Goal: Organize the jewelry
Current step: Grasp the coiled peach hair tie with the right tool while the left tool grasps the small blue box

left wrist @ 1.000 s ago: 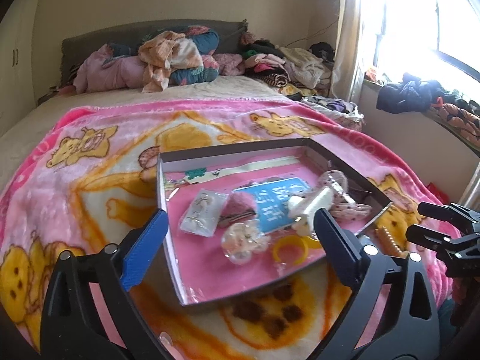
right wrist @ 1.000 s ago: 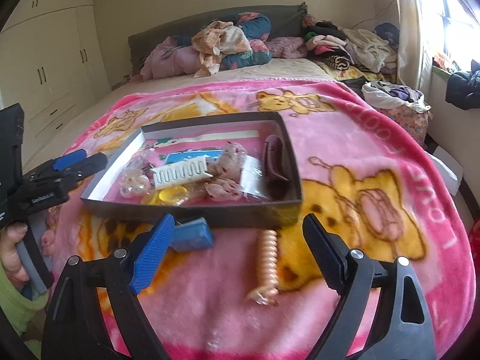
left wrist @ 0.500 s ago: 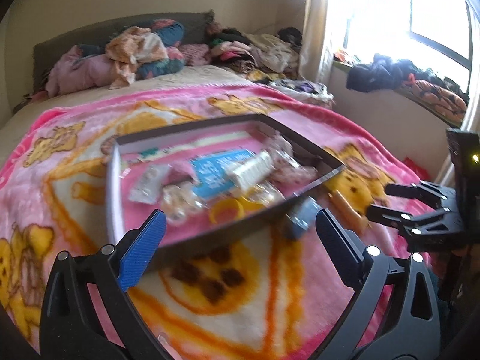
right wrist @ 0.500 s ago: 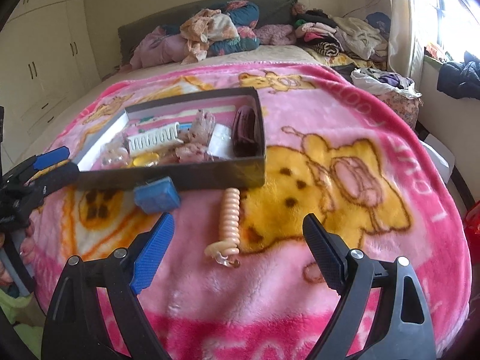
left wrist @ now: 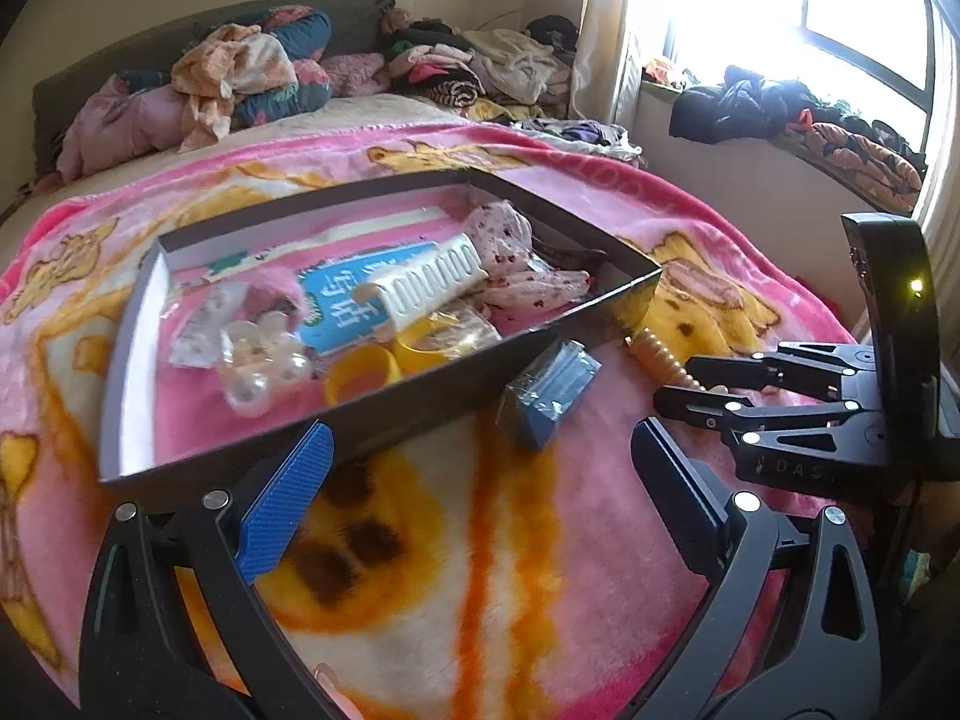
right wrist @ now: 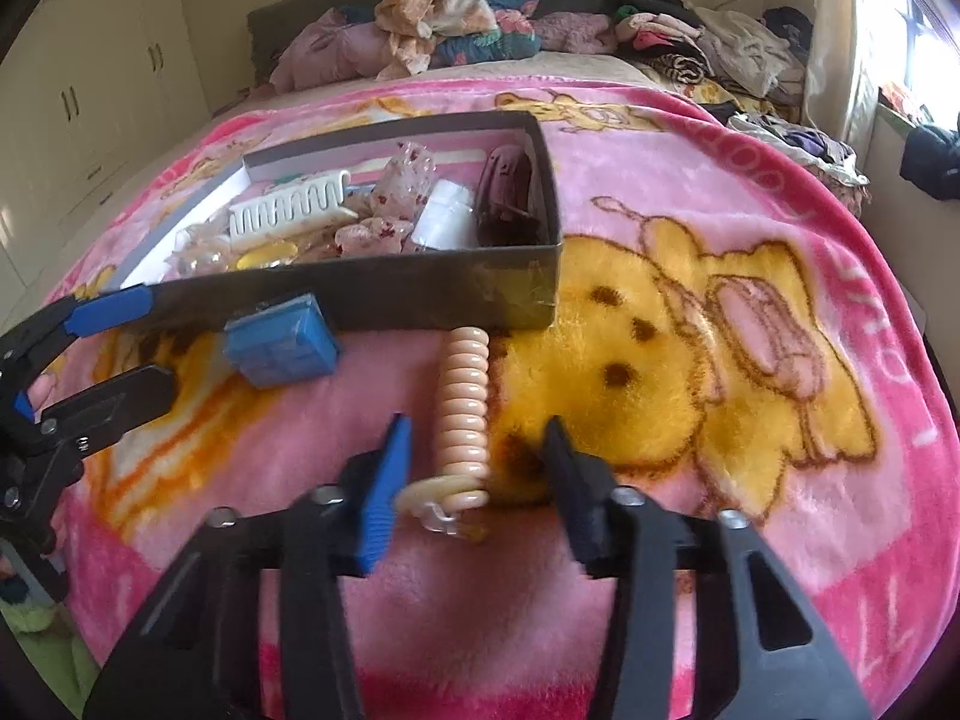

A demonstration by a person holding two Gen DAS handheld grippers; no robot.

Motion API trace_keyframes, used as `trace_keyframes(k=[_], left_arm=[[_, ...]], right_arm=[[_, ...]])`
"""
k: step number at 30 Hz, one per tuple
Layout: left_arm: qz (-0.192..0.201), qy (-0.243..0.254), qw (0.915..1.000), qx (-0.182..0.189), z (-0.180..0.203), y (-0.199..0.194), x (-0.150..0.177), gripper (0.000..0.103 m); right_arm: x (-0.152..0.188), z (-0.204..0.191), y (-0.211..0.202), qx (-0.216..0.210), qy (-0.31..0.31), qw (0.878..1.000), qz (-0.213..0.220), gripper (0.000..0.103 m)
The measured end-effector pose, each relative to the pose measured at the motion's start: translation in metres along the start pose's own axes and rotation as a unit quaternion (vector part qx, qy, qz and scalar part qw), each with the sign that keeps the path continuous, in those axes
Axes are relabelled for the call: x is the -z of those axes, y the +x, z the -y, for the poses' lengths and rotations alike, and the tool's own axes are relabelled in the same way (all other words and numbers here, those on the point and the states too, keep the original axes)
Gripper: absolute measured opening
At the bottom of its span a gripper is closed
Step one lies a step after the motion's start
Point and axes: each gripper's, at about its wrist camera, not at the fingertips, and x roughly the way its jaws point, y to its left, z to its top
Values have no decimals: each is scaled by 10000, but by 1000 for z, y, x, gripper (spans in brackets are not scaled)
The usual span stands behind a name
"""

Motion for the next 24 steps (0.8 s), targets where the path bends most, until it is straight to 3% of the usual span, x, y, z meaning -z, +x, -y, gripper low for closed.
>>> trace_keyframes(k=[9, 11, 15, 18, 22, 24], left_arm=[[-188, -228, 9995, 120, 19, 24, -7, 90], [-223, -347, 9991, 117, 23, 29, -8, 77], [-314, -642, 9974, 33, 27, 38, -10, 70], [-385, -748, 9964, -64, 32, 44, -11, 59], [-477, -898, 9946, -204, 34, 51, -12, 39], [-500, -908, 9944, -216, 36, 52, -13, 38]], right_arm=[[4, 15, -17, 45, 229, 9996, 182, 19], [6, 20, -25, 58, 297, 9992, 256, 19], [10, 29, -38, 91, 359, 9987, 347, 19], [13, 37, -48, 73, 437, 9981, 418, 19], [15, 44, -53, 42, 496, 9977, 462, 19], [15, 45, -55, 25, 493, 9976, 485, 19]])
